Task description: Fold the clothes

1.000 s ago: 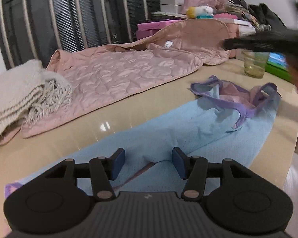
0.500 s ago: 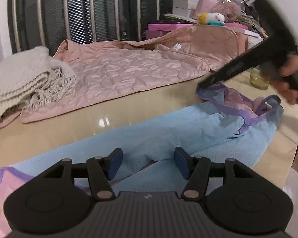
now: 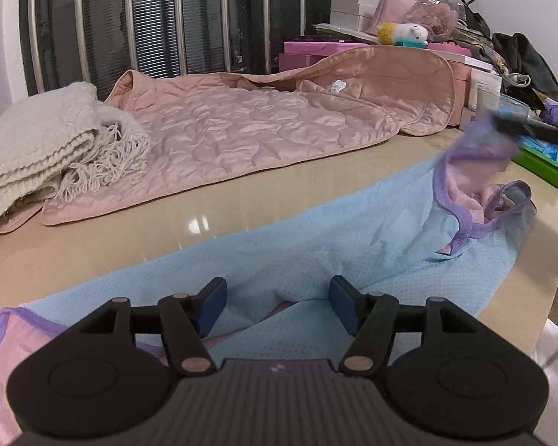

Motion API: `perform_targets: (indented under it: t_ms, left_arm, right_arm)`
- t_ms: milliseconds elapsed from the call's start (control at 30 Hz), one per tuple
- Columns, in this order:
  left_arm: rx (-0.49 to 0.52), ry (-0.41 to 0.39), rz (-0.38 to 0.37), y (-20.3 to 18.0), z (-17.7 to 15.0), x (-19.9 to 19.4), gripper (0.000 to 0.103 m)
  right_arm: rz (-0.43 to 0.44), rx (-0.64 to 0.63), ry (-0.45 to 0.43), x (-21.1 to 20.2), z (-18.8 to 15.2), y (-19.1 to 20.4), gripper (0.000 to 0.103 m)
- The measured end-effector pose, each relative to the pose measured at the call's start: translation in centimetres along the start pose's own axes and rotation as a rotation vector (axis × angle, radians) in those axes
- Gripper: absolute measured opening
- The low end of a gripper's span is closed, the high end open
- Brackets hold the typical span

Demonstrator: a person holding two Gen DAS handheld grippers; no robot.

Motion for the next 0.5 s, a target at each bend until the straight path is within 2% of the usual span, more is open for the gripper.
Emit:
perform_targets:
  t_ms: [33, 133, 200, 300, 367, 433, 500]
  left_arm:
    - [-0.002, 0.005, 0.003, 0.0, 0.0, 0.0, 0.065]
    - [0.008, 0.014, 0.008, 0.1, 0.2, 0.1, 0.067]
    - [0.005, 0.023, 0.007, 0.1, 0.2, 0.1, 0.067]
    - [0.002, 0.036, 0.01, 0.3, 0.0, -0.1, 0.07]
    - [0.009, 0.038, 0.011, 0.3, -0.1, -0.2, 0.072]
    - [0.01, 0.041, 0.015, 0.3, 0.0, 0.0, 0.075]
    - [0.008, 0.047, 0.016, 0.3, 0.1, 0.1, 0.075]
  right_arm:
    - [-0.013, 0.009, -0.002, -1.1, -1.2, -0.3, 0.003]
    - [-0.059, -0.02, 0.129, -1.2, -5.1, -0.5, 0.004]
    - [-0.049, -0.023, 0.165, -1.0, -5.8, -0.4, 0.009]
    - [-0.021, -0.001, 0.131, -2.0, -4.1, -0.2, 0.029]
    - [0.035, -0.014, 0.098, -2.6, -2.4, 0.5, 0.029]
    - [0.128, -0.095, 0.166, -1.6, -1.7, 2.2, 0.029]
    - [0.212, -0.163, 0.243, 0.2, -1.6, 3.8, 0.024]
Point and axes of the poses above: each gripper's, at about its wrist camera, not at the fingertips, and x roughly the way its jaws point, y to its left, z to its top, the point moved 8 cm from there along x, roughly the way its jaws point, and after that the axes turned 1 degree about z, right-handed, at the moved point
